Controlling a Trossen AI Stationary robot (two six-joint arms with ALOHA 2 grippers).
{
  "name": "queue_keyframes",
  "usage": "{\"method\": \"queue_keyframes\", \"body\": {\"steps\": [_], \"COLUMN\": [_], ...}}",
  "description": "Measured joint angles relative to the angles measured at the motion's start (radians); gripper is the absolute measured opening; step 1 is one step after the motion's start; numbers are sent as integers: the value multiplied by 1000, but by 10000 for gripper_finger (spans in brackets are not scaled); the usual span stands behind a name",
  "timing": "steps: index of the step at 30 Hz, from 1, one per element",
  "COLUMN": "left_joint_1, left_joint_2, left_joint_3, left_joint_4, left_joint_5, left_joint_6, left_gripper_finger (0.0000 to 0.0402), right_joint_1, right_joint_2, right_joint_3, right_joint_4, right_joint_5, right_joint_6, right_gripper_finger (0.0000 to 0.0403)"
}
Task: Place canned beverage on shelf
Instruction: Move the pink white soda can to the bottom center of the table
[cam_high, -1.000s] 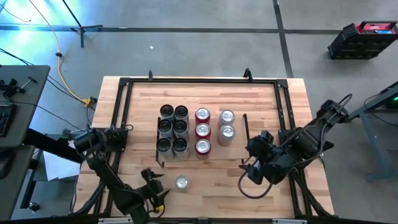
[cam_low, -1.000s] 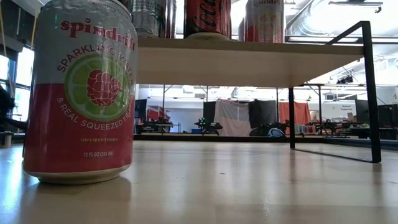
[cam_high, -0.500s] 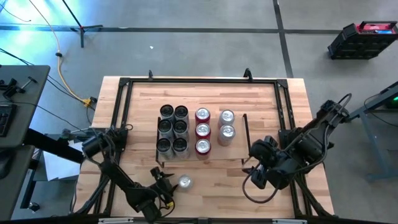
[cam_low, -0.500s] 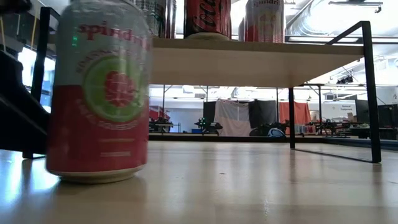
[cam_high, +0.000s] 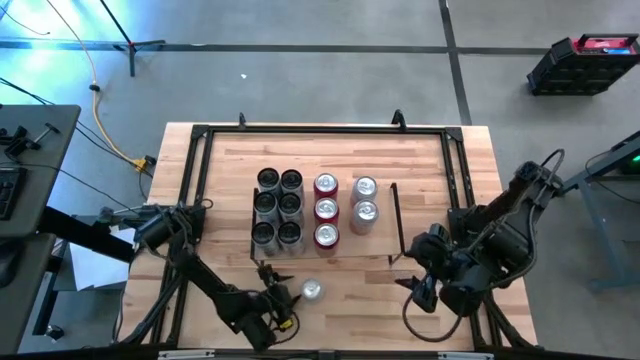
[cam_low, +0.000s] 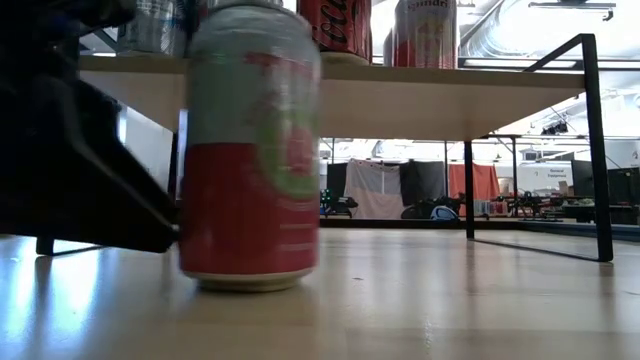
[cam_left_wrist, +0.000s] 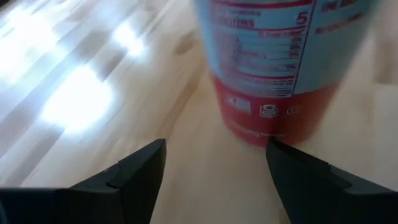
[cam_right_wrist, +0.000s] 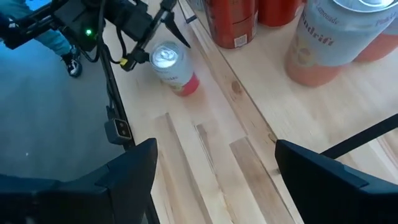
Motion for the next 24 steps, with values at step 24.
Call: {"method": "queue_keyframes", "body": {"steps": [24], "left_joint_1": [-71], "left_joint_2": [-48], "left_joint_3": [175], "left_joint_4": [-340], "left_joint_5": [355], "left_joint_6": [-186], "left_gripper_finger": [270], "right_joint_1": [-152], "right_joint_2": [359], "right_joint_3": [1], "right_joint_4": [572], "right_joint_5": [-282], "right_joint_6": [-1104], "right_gripper_finger": [310]}}
